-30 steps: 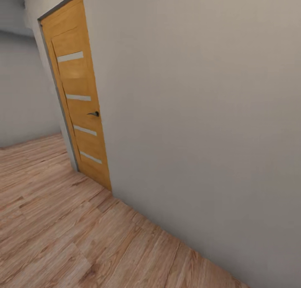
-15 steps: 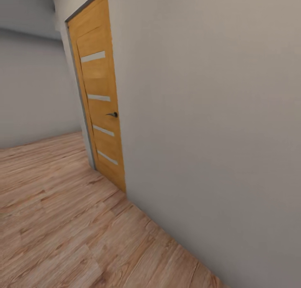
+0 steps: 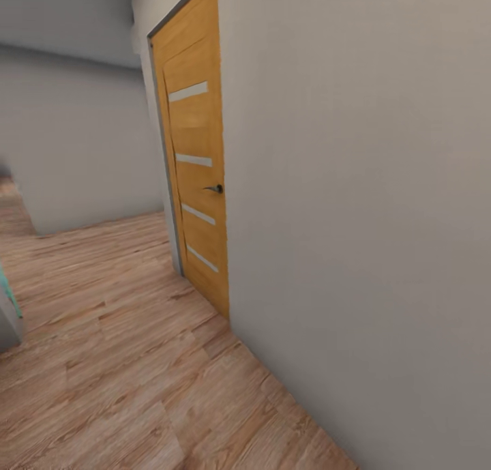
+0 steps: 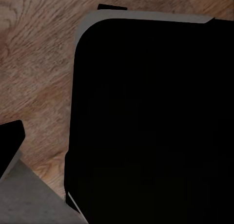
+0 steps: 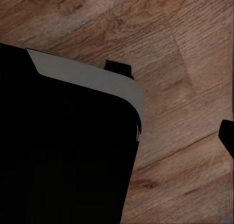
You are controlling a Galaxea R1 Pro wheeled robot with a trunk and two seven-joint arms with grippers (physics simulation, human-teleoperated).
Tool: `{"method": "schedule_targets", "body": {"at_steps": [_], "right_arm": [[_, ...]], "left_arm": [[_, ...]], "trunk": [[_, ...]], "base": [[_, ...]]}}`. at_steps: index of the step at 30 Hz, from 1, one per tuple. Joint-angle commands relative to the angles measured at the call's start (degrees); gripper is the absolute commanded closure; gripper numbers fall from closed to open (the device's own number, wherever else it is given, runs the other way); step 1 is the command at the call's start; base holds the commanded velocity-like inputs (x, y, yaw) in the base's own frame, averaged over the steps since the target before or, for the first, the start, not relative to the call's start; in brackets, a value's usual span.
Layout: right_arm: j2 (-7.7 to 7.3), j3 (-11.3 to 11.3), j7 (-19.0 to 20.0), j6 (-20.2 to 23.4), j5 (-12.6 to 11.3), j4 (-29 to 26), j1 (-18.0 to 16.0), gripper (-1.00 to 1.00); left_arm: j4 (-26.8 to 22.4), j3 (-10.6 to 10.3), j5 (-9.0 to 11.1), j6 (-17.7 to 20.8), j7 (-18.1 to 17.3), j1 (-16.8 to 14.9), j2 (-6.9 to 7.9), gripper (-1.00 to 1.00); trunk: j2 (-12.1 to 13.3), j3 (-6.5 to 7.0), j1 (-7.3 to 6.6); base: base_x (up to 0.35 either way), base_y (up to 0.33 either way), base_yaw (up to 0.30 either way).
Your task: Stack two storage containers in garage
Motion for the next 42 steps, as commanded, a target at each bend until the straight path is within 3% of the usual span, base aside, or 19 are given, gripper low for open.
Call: {"method": "schedule_targets", "body": {"at_steps": [1,42], "right_arm": [[0.05,0.48,-0.05,-0.31,-0.51,0.18,-0.05,-1.00],[-0.03,0.48,-0.05,-0.31,-0.51,0.18,-0.05,-1.00]], "left_arm": [[0.03,0.04,0.54,-0.13,-0.07,-0.02,0.00,-1.00],[0.03,0.08,0.54,-0.13,-0.07,-0.02,0.00,-1.00]], "trunk": [[-0.03,-0.05,0.02],[-0.03,-0.05,0.02]], "base": [[0.209,0.000,0.273],[0.018,0.000,0.273]]}}
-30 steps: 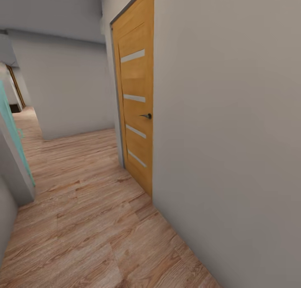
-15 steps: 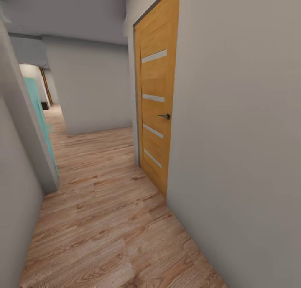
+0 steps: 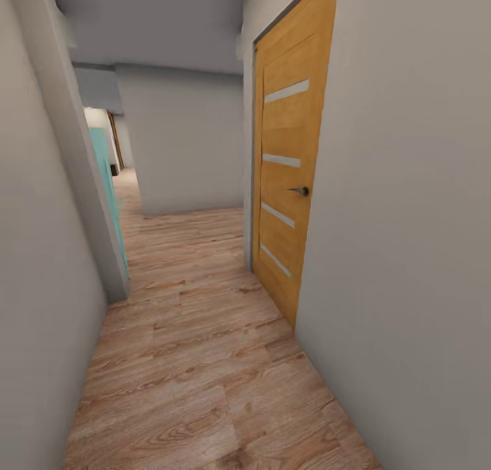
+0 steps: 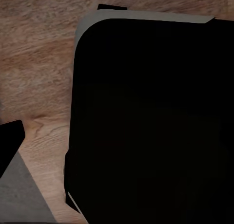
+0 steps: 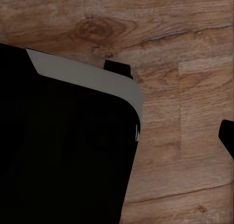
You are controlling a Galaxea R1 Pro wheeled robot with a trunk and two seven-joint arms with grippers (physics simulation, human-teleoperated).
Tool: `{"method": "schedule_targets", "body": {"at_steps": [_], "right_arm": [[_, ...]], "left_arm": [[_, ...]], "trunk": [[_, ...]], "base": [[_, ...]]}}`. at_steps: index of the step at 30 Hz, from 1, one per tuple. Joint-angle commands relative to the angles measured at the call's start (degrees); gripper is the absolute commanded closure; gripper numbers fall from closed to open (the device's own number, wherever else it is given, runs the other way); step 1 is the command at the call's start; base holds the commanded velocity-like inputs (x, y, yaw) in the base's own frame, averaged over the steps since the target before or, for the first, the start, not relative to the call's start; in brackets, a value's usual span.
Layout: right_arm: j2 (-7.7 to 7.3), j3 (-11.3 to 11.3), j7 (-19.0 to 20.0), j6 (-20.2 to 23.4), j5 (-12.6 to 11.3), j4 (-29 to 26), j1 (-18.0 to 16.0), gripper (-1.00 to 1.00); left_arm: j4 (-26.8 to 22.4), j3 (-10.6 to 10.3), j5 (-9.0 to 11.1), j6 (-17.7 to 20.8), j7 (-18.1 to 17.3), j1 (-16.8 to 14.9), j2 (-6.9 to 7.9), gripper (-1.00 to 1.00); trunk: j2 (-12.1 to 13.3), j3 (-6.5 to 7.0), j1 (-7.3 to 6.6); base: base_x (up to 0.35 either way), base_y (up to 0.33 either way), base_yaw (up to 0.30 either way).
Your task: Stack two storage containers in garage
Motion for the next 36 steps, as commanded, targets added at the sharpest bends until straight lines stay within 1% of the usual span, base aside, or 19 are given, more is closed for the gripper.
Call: {"method": "schedule_targets", "body": {"at_steps": [1,15,22,36], "right_arm": [[0.05,0.48,-0.04,-0.31,-0.50,0.18,-0.05,-1.00],[0.05,0.48,-0.04,-0.33,-0.58,0.18,-0.05,-1.00],[-0.01,0.48,-0.04,-0.32,-1.13,0.17,-0.05,-1.00],[-0.02,0.41,-0.04,-0.31,-1.21,0.17,-0.05,-1.00]], "left_arm": [[0.03,0.06,0.54,-0.14,-0.07,-0.02,0.00,-1.00],[0.03,0.08,0.60,-0.14,-0.07,-0.02,0.00,-1.00],[0.03,0.04,0.63,-0.08,-0.07,-0.02,0.00,-1.00],[0.03,0.00,0.80,-0.05,-0.05,-0.02,0.00,-1.00]], "trunk": [[-0.03,-0.05,0.00],[-0.03,-0.05,0.00],[-0.03,-0.05,0.00],[-0.03,-0.05,0.00]], "base": [[0.000,0.000,0.273],[0.023,0.000,0.258],[0.285,0.000,0.032],[0.320,0.000,0.001]]}}
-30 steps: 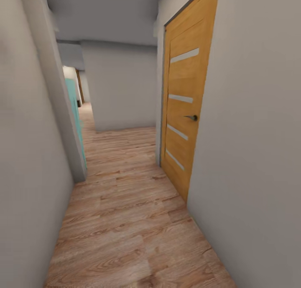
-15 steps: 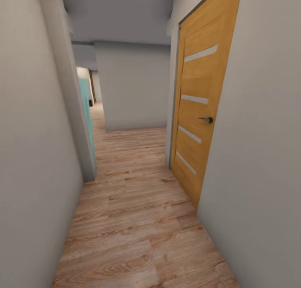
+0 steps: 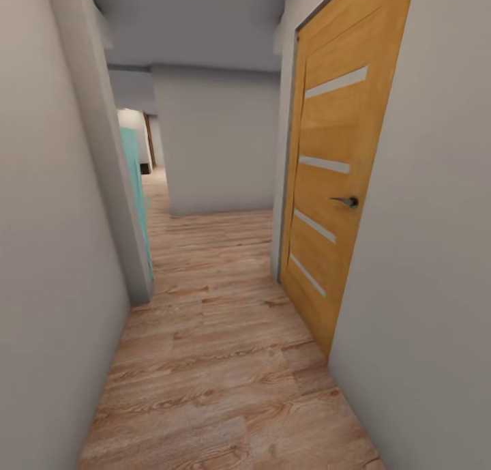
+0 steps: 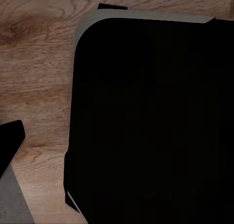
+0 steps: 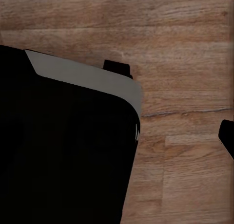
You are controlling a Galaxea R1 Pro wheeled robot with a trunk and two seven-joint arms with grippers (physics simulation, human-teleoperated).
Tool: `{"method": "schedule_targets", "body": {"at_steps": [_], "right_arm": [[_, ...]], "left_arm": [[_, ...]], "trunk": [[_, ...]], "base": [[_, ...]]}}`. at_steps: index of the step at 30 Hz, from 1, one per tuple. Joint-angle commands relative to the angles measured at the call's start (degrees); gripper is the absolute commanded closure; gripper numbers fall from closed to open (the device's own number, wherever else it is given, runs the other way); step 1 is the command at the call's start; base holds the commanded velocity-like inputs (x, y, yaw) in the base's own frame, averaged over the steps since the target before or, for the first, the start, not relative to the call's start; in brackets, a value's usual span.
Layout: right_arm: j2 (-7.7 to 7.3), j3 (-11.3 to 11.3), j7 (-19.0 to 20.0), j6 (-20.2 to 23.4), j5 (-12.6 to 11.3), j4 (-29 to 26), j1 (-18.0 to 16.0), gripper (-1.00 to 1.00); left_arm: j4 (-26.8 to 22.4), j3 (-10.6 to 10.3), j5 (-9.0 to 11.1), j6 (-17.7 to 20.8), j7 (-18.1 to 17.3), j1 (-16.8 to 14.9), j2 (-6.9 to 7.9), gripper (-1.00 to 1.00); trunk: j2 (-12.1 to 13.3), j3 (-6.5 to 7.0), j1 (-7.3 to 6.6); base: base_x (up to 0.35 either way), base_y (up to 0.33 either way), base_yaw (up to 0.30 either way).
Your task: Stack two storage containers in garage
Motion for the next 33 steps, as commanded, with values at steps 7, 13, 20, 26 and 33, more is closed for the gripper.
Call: {"method": "schedule_targets", "body": {"at_steps": [7,13,20,26,33], "right_arm": [[0.05,0.47,-0.05,-0.30,-0.50,0.17,-0.06,-1.00],[0.05,0.48,-0.05,-0.30,-0.43,0.18,-0.06,-1.00],[0.04,0.46,-0.05,-0.32,-0.41,0.18,-0.06,-1.00],[0.04,0.46,-0.05,-0.35,-0.47,0.18,-0.06,-1.00],[0.04,0.46,-0.05,-0.32,-0.50,0.18,-0.06,-1.00]], "left_arm": [[0.03,0.04,0.53,-0.14,-0.04,-0.02,0.00,-1.00],[0.03,0.04,0.53,-0.14,-0.08,-0.02,-0.01,-1.00],[0.03,0.12,0.53,-0.14,-0.09,-0.02,-0.08,-1.00],[0.03,0.05,0.52,-0.14,-0.10,-0.02,-0.09,-1.00],[0.03,0.04,0.53,-0.14,-0.10,-0.02,-0.09,-1.00]], "trunk": [[-0.02,-0.06,0.03],[-0.02,-0.06,0.03],[-0.02,-0.06,0.03],[-0.02,-0.06,0.03],[-0.02,-0.06,0.03]], "base": [[0.321,0.000,0.000],[0.321,0.000,0.083],[0.321,0.000,0.121],[0.321,0.000,0.007],[0.321,0.000,0.000]]}}
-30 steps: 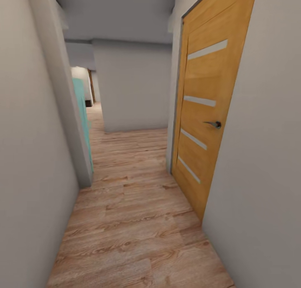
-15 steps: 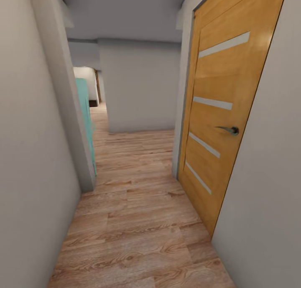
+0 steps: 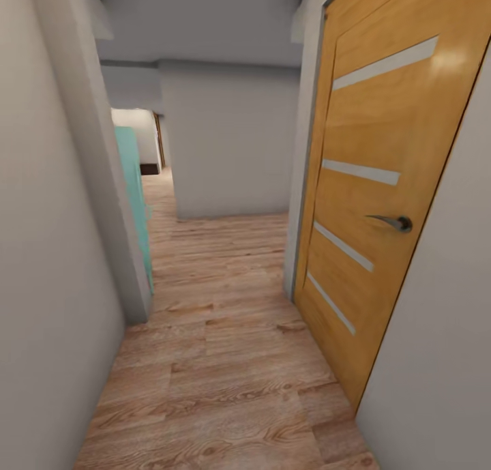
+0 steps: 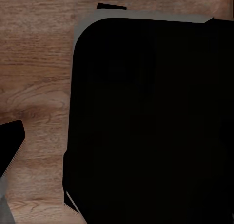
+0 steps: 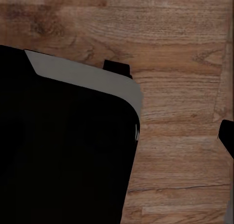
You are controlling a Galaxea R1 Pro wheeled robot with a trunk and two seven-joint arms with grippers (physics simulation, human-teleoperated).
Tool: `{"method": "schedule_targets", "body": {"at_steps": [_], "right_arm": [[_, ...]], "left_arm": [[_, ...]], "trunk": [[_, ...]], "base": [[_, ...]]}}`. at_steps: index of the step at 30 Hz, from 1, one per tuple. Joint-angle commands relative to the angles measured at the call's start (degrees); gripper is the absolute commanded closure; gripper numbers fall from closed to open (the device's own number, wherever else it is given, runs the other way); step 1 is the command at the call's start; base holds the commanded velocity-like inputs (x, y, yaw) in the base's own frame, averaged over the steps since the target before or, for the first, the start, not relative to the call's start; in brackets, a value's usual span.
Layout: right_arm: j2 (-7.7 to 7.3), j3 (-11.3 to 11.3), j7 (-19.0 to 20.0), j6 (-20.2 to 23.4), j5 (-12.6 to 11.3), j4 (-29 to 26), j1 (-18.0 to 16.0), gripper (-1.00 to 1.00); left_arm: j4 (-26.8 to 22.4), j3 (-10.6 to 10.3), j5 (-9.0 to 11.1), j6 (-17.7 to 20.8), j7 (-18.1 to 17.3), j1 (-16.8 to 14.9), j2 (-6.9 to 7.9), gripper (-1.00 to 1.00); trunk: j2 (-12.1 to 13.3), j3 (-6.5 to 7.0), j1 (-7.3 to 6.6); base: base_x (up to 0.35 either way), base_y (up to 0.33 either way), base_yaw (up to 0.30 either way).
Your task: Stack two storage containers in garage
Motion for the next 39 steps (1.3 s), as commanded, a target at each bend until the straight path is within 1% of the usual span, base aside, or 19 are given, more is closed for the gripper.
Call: {"method": "schedule_targets", "body": {"at_steps": [1,12,20,39], "right_arm": [[0.05,0.48,-0.05,-0.30,-0.50,0.16,-0.06,-1.00],[0.30,0.88,-0.47,-0.28,0.23,-0.39,-0.06,-1.00],[0.24,0.59,-0.48,-0.28,0.23,-0.52,-0.06,-1.00],[0.31,0.87,-0.48,-0.28,0.29,-0.53,-0.06,-1.00]], "left_arm": [[0.03,0.04,0.52,-0.14,-0.08,-0.02,0.00,-1.00],[0.03,0.06,0.46,-0.14,-0.08,-0.02,0.00,-1.00],[0.03,0.05,0.46,-0.14,-0.08,-0.02,0.00,-1.00],[0.03,0.04,0.52,-0.14,-0.08,-0.02,0.00,-1.00]], "trunk": [[-0.02,-0.06,0.03],[-0.02,-0.06,0.03],[-0.02,-0.06,0.03],[-0.02,-0.06,0.03]], "base": [[0.321,0.000,0.000],[0.321,0.000,0.000],[0.321,0.000,0.000],[0.321,0.000,0.000]]}}
